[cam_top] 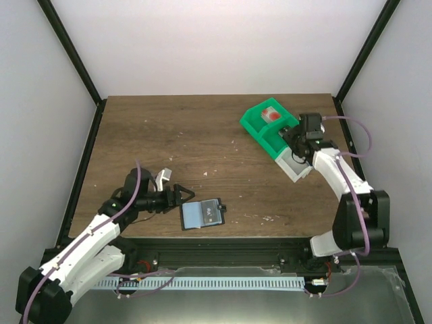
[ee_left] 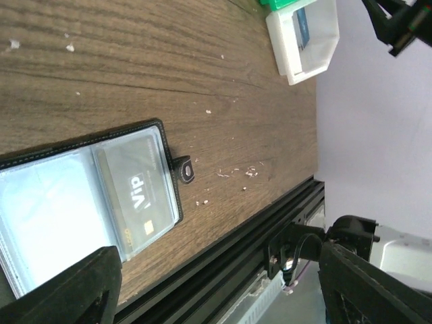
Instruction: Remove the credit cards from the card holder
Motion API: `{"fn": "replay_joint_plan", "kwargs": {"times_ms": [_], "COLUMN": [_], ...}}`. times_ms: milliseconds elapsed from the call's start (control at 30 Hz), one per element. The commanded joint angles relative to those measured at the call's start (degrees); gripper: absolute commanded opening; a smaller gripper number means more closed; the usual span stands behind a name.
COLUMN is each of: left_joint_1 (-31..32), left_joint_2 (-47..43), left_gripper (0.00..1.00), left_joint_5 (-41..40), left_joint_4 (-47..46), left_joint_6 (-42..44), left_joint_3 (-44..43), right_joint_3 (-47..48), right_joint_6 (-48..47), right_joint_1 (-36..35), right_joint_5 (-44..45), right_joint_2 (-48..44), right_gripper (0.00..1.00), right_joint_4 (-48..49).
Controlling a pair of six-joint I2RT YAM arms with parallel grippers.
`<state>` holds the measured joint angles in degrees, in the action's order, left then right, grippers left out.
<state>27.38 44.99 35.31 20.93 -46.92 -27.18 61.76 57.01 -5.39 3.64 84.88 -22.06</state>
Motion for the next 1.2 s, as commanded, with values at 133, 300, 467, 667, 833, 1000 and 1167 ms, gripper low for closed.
{"fn": "replay_joint_plan", "kwargs": {"times_ms": [133,300,467,667,833,1000,1167], "left_joint_1": [0.62,1.25,1.62,1.8,1.76,1.67,1.63], "left_joint_2": [1.13,3.81,7.43,11.44,11.62,7.73,5.37], "left_gripper": [0.74,0.7,0.68,0.68,0.75,0.78,0.84], "left_joint_5": [1.14,-0.83,-1.44,1.81,-2.39,-5.11,-8.56], "left_joint_4": [-9.83,-13.99,-18.92,-25.34,-22.44,-21.19,-19.56], "left_joint_6": [-5.3,-6.7,-8.01,-7.72,-7.06,-9.2,-8.96], "left_joint_3": [5.47,8.9,12.55,13.83,14.94,16.75,17.56], "right_joint_3": [-17.39,-26.64,-32.71,-38.62,-40.72,-38.35,-36.23], "right_joint_6": [-20.55,-20.54,-17.55,-11.43,-7.39,-4.94,-2.01], "right_joint_1": [-0.24,-5.52,-16.82,-27.25,-36.8,-46.77,-54.33], "right_joint_5": [-28.06,-32.55,-30.1,-29.0,-25.93,-20.0,-16.52], "right_joint_2": [-15.57,-21.87,-25.18,-27.31,-26.64,-20.78,-13.58], "right_gripper": [0.37,0.36,0.35,0.36,0.37,0.37,0.37], "right_joint_4": [14.66,15.46,16.06,21.54,28.49,29.75,32.75]}}
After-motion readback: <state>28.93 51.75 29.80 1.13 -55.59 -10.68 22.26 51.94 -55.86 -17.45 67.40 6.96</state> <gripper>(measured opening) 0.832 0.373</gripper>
